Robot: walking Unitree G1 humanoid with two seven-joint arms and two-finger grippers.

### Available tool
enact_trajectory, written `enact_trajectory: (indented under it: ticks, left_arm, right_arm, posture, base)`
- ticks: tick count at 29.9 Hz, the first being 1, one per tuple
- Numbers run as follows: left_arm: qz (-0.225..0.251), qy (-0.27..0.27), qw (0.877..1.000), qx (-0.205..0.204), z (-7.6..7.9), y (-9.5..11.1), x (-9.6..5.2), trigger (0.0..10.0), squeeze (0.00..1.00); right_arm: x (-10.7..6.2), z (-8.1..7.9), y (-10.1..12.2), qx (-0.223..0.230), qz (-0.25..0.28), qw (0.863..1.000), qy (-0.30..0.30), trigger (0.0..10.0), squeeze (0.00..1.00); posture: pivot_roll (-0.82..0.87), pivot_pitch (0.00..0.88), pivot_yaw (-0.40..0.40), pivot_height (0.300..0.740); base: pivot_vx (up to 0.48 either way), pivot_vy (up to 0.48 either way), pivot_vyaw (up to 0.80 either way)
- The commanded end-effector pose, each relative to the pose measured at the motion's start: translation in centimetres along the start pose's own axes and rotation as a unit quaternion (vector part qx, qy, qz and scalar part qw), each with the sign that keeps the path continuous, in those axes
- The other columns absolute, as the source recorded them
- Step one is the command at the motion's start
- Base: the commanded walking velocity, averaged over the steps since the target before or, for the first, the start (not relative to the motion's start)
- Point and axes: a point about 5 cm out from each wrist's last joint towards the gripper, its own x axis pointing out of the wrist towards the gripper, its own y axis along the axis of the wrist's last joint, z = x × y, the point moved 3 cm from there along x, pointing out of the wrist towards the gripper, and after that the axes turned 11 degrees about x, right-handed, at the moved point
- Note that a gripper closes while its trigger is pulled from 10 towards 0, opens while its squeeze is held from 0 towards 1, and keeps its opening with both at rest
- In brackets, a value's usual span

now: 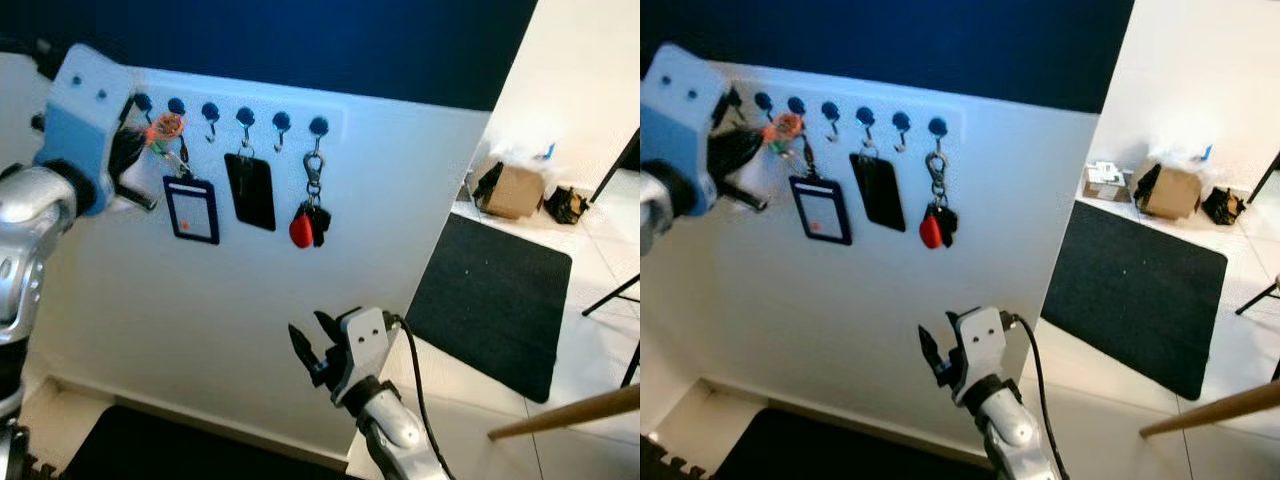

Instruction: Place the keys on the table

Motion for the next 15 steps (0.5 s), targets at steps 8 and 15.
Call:
enact_trajectory:
  ticks: [8,15]
  left_arm:
    - [-0.024,0.054,0.998,0.012,-3.1,-1.3,-1.2,10.0,0.00]
    - [-0.025,0.074,0.997,-0.008,-3.2,-1.9,0.8,10.0,0.00]
  right_arm:
    - [-0.1,-0.1,-0.5,0.008,-0.009,1.000,0.000,10.0,0.00]
    - [-0.2,0.0,-0.4,0.008,-0.008,1.000,-0.002,10.0,0.00]
  posture:
    - [0.26,0.169,-0.022,0.740]
    - [0.25,0.170,-0.023,0.740]
  base:
    - [0.000,0.000,0.00]
    - [0.000,0.000,0.00]
